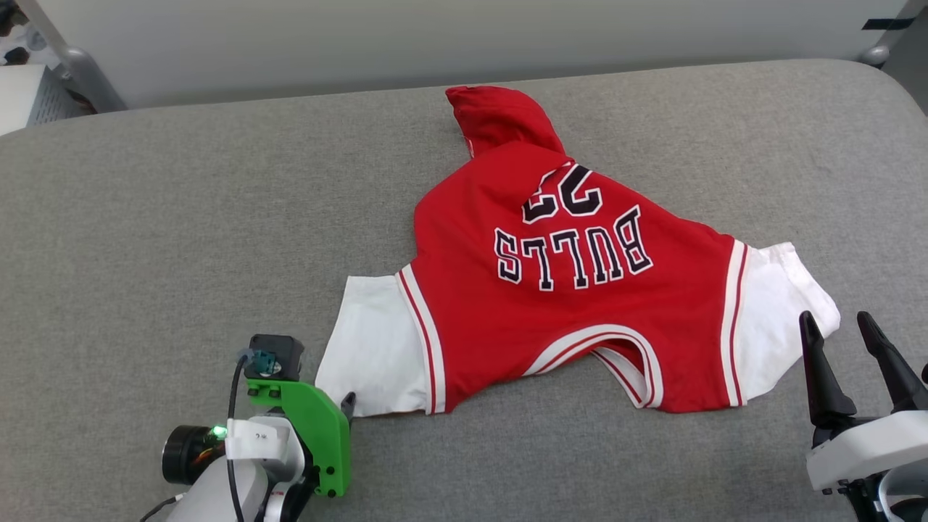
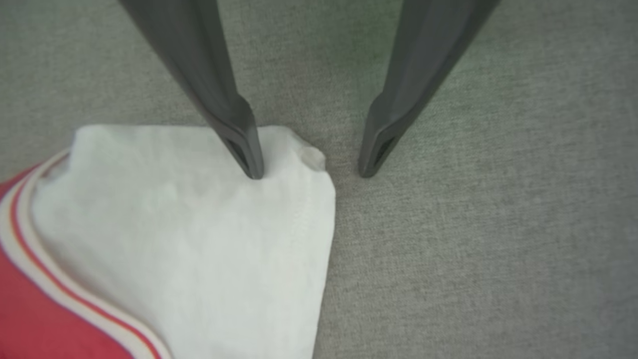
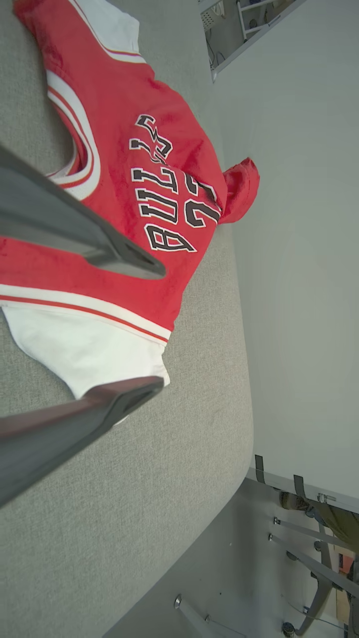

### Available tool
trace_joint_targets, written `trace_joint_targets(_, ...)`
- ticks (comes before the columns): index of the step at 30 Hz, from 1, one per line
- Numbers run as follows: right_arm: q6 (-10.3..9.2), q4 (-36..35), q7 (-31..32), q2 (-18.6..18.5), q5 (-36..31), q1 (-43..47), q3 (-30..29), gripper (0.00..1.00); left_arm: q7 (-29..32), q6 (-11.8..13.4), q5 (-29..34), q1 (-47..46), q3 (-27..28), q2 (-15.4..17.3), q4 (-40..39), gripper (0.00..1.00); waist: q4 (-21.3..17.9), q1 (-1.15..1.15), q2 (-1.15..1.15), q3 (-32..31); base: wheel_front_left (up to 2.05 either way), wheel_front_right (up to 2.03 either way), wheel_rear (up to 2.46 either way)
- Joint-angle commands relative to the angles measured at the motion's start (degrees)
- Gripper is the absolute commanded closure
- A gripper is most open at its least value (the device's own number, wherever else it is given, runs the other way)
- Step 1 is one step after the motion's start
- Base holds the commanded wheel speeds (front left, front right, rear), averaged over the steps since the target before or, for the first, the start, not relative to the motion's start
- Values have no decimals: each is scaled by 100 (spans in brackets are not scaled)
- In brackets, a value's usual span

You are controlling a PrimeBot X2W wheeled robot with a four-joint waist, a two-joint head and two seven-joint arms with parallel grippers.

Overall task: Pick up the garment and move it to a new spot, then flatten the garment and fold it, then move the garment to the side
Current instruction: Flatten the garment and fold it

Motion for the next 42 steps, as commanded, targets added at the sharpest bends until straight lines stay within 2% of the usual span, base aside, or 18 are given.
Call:
trace_joint_targets(1,-2,39,-46,-15,47,-98,20,0,71,52,69,-89,-31,56,64,0,-97,0,0,99,0,0,0)
trace_joint_targets(5,-2,123,-96,-40,72,-129,56,0,209,85,11,-80,-48,44,200,0,-128,0,0,156,0,0,0)
trace_joint_targets(6,-2,141,-103,-44,76,-133,61,0,229,69,-24,-76,-45,35,224,26,-129,0,0,162,0,0,0)
trace_joint_targets(7,-2,161,-110,-50,79,-138,69,0,227,51,-51,-78,-37,36,246,78,-127,0,0,168,0,0,0)
trace_joint_targets(8,-2,179,-111,-57,81,-141,78,0,211,38,-60,-81,-29,48,261,100,-123,0,0,168,0,0,0)
trace_joint_targets(14,-2,295,-78,-119,84,-111,79,0,5,-7,-228,9,95,24,237,100,-9,0,0,44,0,0,0)
trace_joint_targets(18,-2,358,36,-184,80,-40,59,0,-481,-49,-435,57,377,-47,4,100,111,0,0,-89,0,0,0)
trace_joint_targets(24,-2,394,129,-194,40,62,7,0,-1115,-52,-510,70,777,100,-253,100,298,0,0,-236,0,0,0)
trace_joint_targets(31,-2,394,388,-266,62,152,-56,0,-1257,47,-670,325,1043,213,-546,100,490,0,0,-340,0,0,0)
trace_joint_targets(35,-2,454,850,-345,60,198,-246,0,-1160,49,-849,599,1072,190,-865,100,644,0,0,-339,0,0,0)
trace_joint_targets(42,-2,667,2189,-434,-4,147,-721,0,-844,53,-1003,846,944,184,-1477,100,957,0,0,-163,0,0,0)
